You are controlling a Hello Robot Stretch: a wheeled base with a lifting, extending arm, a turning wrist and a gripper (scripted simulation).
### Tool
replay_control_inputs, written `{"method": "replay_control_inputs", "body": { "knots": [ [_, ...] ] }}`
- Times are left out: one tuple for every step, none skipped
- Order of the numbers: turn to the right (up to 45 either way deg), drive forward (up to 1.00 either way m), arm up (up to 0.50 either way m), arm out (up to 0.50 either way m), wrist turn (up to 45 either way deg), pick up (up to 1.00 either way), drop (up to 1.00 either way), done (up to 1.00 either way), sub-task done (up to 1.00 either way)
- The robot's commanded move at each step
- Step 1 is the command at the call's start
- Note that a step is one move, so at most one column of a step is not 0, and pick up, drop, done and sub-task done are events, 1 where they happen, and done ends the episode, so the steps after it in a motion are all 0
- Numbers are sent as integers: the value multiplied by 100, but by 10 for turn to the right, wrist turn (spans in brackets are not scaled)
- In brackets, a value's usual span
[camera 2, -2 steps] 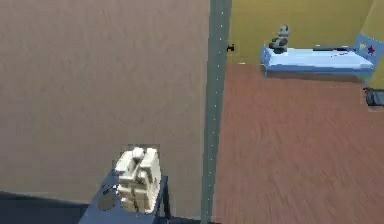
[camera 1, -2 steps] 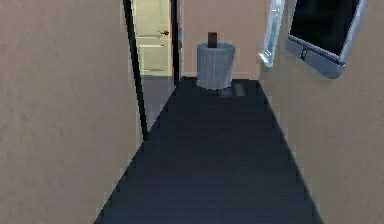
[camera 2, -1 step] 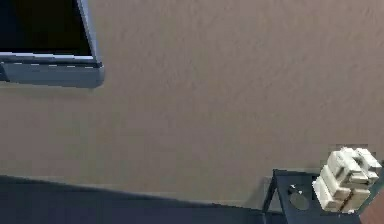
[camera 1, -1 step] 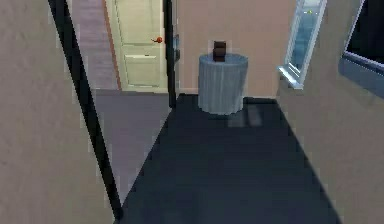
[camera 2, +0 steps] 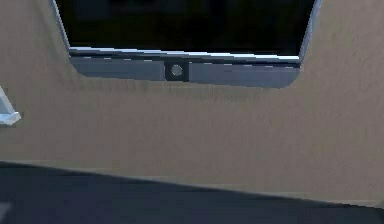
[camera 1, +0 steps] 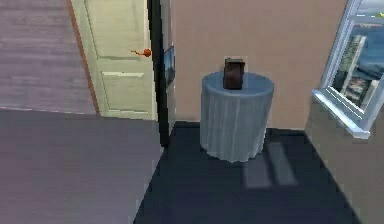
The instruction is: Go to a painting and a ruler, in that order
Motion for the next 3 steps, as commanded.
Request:
{"method": "replay_control_inputs", "body": {
  "knots": [
    [-180, 0, 0, 0, 0, 0, 0, 0, 0],
    [0, 15, 0, 0, 0, 0, 0, 0, 0],
    [150, 0, 0, 0, 0, 0, 0, 0, 0]
  ]
}}
